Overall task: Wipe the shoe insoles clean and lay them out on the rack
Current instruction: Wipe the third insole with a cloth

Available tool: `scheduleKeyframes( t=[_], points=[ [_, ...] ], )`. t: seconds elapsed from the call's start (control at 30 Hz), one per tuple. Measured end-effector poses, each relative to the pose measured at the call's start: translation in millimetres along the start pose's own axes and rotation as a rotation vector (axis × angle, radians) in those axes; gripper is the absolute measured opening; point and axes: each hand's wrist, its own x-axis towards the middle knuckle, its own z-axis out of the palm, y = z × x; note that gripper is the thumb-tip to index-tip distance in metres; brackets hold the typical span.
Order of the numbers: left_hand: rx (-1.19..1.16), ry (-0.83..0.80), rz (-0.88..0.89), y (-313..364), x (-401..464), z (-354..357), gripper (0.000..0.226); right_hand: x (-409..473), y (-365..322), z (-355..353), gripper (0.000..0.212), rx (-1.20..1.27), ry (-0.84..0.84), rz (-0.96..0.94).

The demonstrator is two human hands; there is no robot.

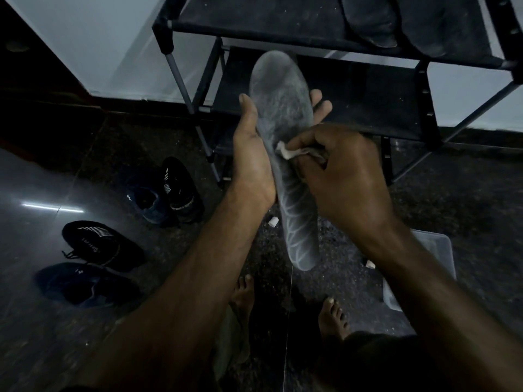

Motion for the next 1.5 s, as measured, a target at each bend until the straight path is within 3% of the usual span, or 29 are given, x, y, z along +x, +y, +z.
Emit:
scheduleKeyframes(
  t=[0.13,0.37,0.57,0.77,0.97,1.2,1.4,1.5],
  points=[
    [0.037,0.011,0.038,3.3,1.6,-5.3,0.080,-6.1,-10.6,7.0,0.012,0.118,-0.077,0.031],
    [-0.035,-0.030,-0.026,-2.7,-2.7,1.9,0.078,2.5,1.0,0.8,0.005,-0.033,0.060,-0.022],
    [0.010,-0.002,0.019,0.5,-3.3,-0.3,0.081,-7.0,-13.4,9.9,0.012,0.132,-0.037,0.019],
    [-0.034,-0.013,-0.025,-1.1,-3.6,3.0,0.079,0.8,0.2,5.3,0.007,-0.091,0.096,-0.051],
    [0.030,0.017,0.024,0.6,-1.7,-2.6,0.086,-9.7,-14.1,11.3,0.011,0.161,-0.036,0.014],
    [-0.044,0.043,-0.010,0.3,-2.7,0.3,0.082,-0.1,2.9,7.2,0.008,-0.095,0.051,-0.044],
    [0.011,0.070,0.025,3.0,0.1,-2.9,0.084,-6.2,-10.4,6.1,0.012,0.180,-0.095,0.040],
    [-0.002,0.071,0.013,2.0,-1.0,-4.7,0.082,-6.6,-8.1,9.4,0.011,0.091,-0.068,-0.043]
  ],
)
